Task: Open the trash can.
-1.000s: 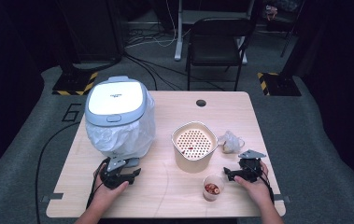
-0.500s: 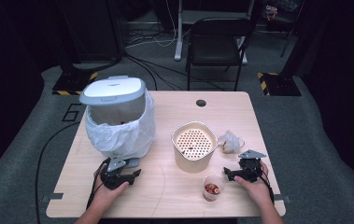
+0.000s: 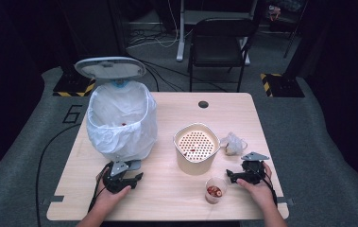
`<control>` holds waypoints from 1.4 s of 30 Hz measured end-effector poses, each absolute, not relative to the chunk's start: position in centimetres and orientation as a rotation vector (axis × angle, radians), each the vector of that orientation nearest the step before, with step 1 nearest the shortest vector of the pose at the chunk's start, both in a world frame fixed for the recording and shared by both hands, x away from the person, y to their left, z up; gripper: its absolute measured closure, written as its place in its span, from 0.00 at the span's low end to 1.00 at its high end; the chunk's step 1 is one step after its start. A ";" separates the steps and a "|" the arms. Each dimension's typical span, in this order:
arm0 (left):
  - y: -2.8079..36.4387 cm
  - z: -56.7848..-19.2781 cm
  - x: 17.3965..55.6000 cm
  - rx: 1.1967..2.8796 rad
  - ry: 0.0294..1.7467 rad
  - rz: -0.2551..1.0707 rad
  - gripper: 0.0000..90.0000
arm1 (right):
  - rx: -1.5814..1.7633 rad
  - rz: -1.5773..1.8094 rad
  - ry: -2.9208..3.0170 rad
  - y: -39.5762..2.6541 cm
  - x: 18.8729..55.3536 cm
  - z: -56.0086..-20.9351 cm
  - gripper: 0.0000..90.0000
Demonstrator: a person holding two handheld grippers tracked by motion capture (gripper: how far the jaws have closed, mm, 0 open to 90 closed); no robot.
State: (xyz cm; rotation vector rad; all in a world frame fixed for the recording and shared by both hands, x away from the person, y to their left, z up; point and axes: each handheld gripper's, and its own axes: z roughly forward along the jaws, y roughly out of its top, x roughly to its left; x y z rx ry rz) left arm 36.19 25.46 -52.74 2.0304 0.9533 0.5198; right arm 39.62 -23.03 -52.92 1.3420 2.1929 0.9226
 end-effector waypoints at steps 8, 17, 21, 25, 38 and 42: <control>25.5 -52.7 36.2 2.028 0.951 0.514 0.37 | 1.419 0.926 2.161 -23.7 39.3 -52.4 0.11; 25.8 -52.6 36.4 2.052 0.921 0.533 0.37 | 1.427 0.914 2.125 -24.8 39.1 -51.4 0.12; 25.8 -52.6 36.4 2.046 0.925 0.527 0.37 | 1.417 0.928 2.105 -25.0 39.0 -50.1 0.12; 25.8 -52.6 36.4 2.045 0.925 0.520 0.37 | 1.422 0.931 2.100 -25.0 39.4 -49.4 0.15; 25.9 -52.6 36.4 2.033 0.927 0.516 0.37 | 1.389 0.927 2.120 -24.3 42.2 -47.2 0.15; 25.9 -52.6 36.4 2.034 0.927 0.516 0.37 | 1.361 0.926 2.127 -23.7 42.8 -46.3 0.15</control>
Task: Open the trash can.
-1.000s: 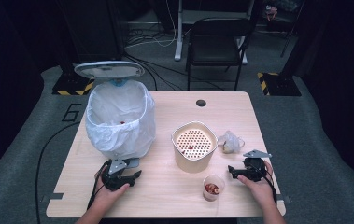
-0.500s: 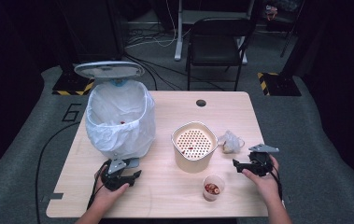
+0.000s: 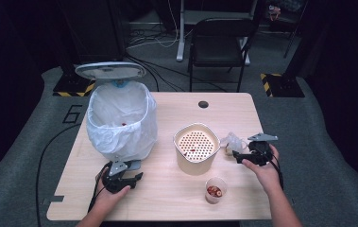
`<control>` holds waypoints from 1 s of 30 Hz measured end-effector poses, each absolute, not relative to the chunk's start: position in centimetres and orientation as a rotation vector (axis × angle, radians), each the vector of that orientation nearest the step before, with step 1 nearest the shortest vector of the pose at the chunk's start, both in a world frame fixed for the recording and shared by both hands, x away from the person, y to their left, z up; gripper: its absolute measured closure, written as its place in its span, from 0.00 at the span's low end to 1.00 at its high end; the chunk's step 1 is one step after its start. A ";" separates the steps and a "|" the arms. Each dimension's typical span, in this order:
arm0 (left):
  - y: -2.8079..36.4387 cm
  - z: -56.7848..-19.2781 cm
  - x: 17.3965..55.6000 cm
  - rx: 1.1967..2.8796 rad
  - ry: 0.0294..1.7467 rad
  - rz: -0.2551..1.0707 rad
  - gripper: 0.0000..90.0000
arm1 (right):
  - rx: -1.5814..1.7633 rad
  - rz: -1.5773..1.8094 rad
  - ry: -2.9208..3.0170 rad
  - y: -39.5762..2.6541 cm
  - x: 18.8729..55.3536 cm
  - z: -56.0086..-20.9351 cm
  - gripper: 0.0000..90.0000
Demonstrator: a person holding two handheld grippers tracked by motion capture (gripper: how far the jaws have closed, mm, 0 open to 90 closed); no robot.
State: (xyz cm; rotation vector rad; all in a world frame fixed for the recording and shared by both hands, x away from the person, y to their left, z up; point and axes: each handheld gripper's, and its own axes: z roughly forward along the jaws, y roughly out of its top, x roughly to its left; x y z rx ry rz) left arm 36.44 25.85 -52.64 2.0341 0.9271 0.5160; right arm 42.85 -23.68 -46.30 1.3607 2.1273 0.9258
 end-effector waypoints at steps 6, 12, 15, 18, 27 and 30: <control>25.9 -52.6 36.5 2.033 0.926 0.516 0.37 | 1.336 0.939 2.148 -22.6 44.2 -45.3 0.15; 25.9 -52.6 36.4 2.034 0.926 0.516 0.37 | 1.360 0.909 2.172 -21.9 45.6 -45.9 0.15; 25.9 -52.7 36.5 2.033 0.926 0.516 0.37 | 1.362 0.892 2.176 -21.7 46.0 -46.5 0.16; 25.9 -52.6 36.5 2.033 0.927 0.516 0.37 | 1.368 0.859 2.177 -21.5 46.4 -47.1 0.16; 25.9 -52.6 36.5 2.033 0.926 0.516 0.37 | 1.341 0.812 2.155 -21.0 46.7 -47.3 0.15; 25.9 -52.7 36.5 2.033 0.926 0.517 0.37 | 1.359 0.817 2.125 -21.3 46.9 -47.4 0.10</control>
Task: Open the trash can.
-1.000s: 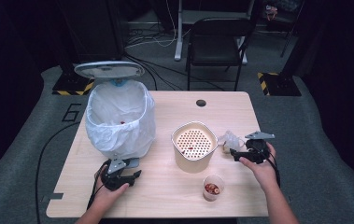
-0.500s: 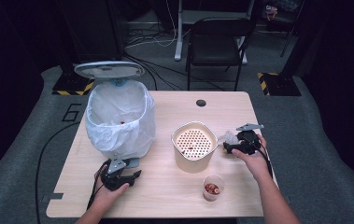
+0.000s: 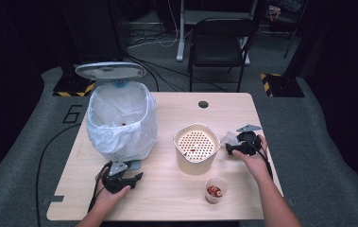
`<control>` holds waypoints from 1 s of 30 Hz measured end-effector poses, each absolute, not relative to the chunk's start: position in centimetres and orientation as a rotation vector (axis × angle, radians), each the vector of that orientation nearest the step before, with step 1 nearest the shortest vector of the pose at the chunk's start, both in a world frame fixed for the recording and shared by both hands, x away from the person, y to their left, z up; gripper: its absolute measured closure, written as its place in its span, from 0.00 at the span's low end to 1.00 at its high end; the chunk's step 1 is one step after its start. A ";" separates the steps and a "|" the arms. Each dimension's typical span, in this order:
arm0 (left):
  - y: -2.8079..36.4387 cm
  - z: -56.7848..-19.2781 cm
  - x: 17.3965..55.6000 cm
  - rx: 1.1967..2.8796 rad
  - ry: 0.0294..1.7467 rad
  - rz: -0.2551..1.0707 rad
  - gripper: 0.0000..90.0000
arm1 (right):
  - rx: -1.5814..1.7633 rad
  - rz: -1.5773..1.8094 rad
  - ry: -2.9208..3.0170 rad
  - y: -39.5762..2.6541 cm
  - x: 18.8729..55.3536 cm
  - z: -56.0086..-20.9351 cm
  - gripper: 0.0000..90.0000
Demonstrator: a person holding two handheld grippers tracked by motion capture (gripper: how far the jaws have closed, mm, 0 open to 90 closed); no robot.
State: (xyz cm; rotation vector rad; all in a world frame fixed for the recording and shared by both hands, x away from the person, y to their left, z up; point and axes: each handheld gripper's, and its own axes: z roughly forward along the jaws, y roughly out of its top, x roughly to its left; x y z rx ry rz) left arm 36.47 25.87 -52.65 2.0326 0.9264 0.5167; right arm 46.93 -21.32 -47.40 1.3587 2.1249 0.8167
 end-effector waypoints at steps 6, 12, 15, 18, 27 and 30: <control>25.9 -52.7 36.5 2.033 0.926 0.516 0.37 | 1.445 0.832 2.127 -22.0 47.9 -48.2 0.09; 25.9 -52.7 36.5 2.032 0.927 0.516 0.37 | 1.458 0.827 2.166 -22.2 48.5 -49.1 0.18; 25.9 -52.7 36.5 2.032 0.927 0.517 0.37 | 1.464 0.819 2.182 -22.0 48.5 -49.3 0.23; 25.9 -52.7 36.5 2.033 0.927 0.517 0.37 | 1.445 0.782 2.196 -21.7 48.5 -49.5 0.35; 25.9 -52.6 36.4 2.041 0.928 0.515 0.37 | 1.505 0.891 2.202 -22.9 48.0 -49.5 0.65; 25.9 -52.6 36.4 2.040 0.928 0.515 0.37 | 1.500 0.895 2.224 -23.1 47.9 -49.2 0.68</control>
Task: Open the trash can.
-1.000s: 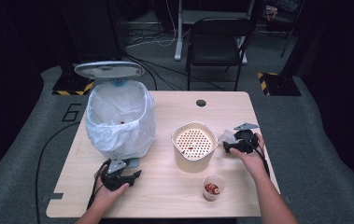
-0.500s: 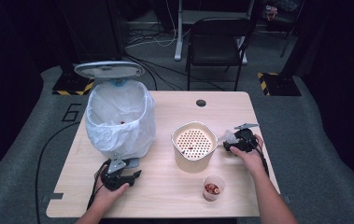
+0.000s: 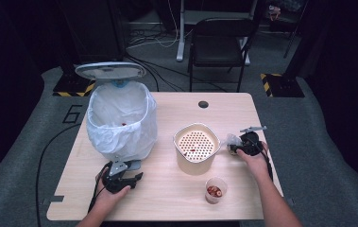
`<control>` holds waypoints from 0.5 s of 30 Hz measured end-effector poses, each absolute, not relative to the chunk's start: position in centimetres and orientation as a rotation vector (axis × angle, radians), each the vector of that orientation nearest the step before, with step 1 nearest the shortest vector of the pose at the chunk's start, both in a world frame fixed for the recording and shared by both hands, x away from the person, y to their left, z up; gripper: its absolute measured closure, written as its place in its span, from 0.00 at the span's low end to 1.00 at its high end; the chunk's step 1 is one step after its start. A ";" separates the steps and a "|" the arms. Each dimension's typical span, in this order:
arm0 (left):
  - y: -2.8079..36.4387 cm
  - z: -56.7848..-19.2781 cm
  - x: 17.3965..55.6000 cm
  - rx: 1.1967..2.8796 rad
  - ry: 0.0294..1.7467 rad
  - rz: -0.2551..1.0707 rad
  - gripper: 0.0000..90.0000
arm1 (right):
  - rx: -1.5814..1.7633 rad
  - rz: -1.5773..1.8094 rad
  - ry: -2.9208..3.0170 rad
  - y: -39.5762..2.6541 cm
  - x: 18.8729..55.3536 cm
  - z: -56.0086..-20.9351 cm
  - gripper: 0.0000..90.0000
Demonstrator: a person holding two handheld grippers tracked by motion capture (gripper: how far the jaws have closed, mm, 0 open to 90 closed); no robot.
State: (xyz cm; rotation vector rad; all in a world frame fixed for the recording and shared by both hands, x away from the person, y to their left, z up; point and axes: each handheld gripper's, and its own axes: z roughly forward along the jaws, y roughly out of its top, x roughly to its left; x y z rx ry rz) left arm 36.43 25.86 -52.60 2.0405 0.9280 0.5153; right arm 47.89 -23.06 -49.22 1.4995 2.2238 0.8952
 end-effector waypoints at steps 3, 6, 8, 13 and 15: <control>25.9 -52.6 36.4 2.038 0.929 0.515 0.37 | 1.500 0.895 2.235 -23.1 47.5 -48.7 0.69; 25.9 -52.6 36.4 2.040 0.928 0.515 0.37 | 1.492 0.912 2.237 -23.3 47.5 -48.5 0.70; 25.8 -52.6 36.4 2.035 0.928 0.517 0.37 | 1.485 0.913 2.233 -23.4 47.3 -48.0 0.70; 25.9 -52.6 36.5 2.033 0.927 0.517 0.37 | 1.470 0.930 2.225 -23.4 46.8 -46.5 0.70; 25.9 -52.7 36.5 2.032 0.928 0.517 0.37 | 1.451 0.937 2.229 -23.6 46.7 -45.9 0.70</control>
